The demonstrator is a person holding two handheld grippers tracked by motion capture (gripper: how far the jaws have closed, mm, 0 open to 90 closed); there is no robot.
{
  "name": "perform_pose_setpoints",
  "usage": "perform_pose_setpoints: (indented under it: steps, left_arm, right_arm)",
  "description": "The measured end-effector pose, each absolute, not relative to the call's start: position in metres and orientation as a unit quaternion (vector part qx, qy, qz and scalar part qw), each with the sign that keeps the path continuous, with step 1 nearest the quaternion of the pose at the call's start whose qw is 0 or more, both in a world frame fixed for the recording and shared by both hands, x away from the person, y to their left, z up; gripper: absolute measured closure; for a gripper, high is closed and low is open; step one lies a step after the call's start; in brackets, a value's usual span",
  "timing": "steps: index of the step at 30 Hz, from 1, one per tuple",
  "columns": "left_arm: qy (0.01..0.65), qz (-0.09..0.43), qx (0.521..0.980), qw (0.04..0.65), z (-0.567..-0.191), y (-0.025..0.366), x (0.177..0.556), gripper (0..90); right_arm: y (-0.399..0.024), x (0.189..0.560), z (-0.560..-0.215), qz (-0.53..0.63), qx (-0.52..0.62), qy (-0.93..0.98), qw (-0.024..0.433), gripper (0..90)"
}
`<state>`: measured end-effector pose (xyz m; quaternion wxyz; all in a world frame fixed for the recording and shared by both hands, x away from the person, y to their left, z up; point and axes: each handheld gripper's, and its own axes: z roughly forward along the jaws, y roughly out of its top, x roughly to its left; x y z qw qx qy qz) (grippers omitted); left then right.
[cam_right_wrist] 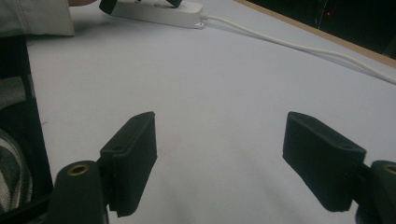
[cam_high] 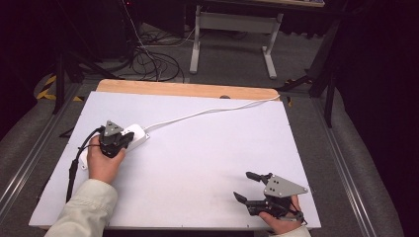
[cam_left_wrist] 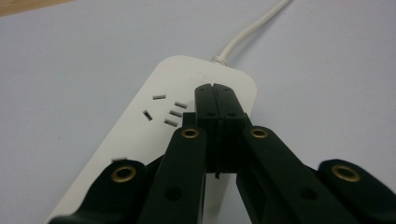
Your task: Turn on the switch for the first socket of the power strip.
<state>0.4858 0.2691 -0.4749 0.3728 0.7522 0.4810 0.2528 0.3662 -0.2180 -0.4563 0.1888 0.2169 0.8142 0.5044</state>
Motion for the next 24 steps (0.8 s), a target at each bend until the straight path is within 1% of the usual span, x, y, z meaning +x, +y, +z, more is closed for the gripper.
perform_pose_setpoints:
  steps: [7, 24]
  left_arm:
    - [0.484, 0.259, 0.753, 0.363, -0.4742, 0.2665, 0.4854, 90.0]
    - [0.493, 0.248, 0.75, 0.365, -0.4741, 0.2671, 0.4864, 90.0]
  right_arm:
    - [-0.2181, 0.3661, -0.4564, 0.504, 0.218, 0.814, 0.189, 26.3]
    - [-0.2184, 0.3654, -0.4568, 0.502, 0.218, 0.815, 0.189, 26.3]
